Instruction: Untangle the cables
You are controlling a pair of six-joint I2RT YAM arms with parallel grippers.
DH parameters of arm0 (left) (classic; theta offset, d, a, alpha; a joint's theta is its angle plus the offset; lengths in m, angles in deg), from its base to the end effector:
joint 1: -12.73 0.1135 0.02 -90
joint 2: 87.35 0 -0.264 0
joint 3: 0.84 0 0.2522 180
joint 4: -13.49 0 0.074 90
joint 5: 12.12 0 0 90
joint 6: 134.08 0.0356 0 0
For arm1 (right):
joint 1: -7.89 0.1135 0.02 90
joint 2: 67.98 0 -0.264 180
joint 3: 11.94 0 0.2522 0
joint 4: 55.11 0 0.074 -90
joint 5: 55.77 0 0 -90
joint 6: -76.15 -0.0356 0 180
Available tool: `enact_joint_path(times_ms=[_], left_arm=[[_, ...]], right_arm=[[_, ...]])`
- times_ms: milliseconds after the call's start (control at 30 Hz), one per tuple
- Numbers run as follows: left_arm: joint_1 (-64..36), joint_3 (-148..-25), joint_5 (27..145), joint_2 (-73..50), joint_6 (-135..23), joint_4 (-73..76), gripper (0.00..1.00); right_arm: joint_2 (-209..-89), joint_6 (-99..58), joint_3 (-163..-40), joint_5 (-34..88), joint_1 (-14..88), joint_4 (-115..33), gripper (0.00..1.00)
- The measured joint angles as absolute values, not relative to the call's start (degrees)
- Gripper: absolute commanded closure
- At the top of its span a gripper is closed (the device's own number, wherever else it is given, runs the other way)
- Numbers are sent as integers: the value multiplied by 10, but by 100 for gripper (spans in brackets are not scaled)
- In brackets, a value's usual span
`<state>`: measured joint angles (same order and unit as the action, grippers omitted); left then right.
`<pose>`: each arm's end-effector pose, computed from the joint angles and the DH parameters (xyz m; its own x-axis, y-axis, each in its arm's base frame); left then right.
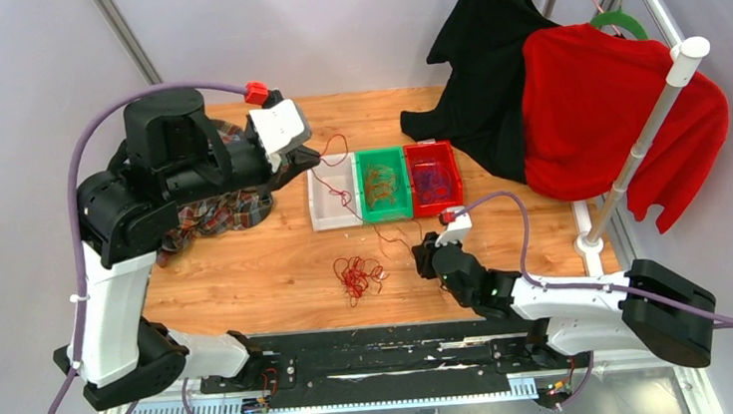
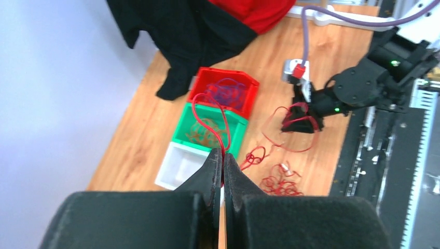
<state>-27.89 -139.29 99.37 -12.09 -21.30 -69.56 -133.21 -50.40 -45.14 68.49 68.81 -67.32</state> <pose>0.1185 -0.1188 0.5575 0.0981 0.3905 -0.9154 0.8995 0.3587 0.2494 0.1247 0.1830 0.1844 -0.4092 0.2768 -0.8694 -0.2753 0.8710 0.4069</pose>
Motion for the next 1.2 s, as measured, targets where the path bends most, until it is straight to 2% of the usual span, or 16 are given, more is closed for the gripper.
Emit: enact_joint_path(times_ms=[300, 433, 500, 633, 767, 1000, 1200], left_arm=[[-279, -1464, 882, -102, -136, -691, 100], [-279, -1451, 814, -109, -99, -646, 100], [-279, -1426, 787, -118, -82, -616, 100], [-275, -1389, 745, -125, -61, -566, 100], [-268, -1380, 700, -117, -49, -502, 99], [-263, -1376, 634, -111, -13, -404, 100], [-250, -1358, 621, -111, 0, -358, 100]], right_arm=[[-1318, -532, -421, 688, 688, -648, 79], [-1308, -543, -409, 688, 688, -639, 77], [-1298, -547, -404, 687, 688, -634, 70], [-1266, -546, -392, 676, 688, -636, 50], [-1210, -530, -385, 639, 687, -643, 38], [-1107, -488, -398, 561, 685, -665, 37], [-1090, -464, -433, 548, 684, -649, 37]])
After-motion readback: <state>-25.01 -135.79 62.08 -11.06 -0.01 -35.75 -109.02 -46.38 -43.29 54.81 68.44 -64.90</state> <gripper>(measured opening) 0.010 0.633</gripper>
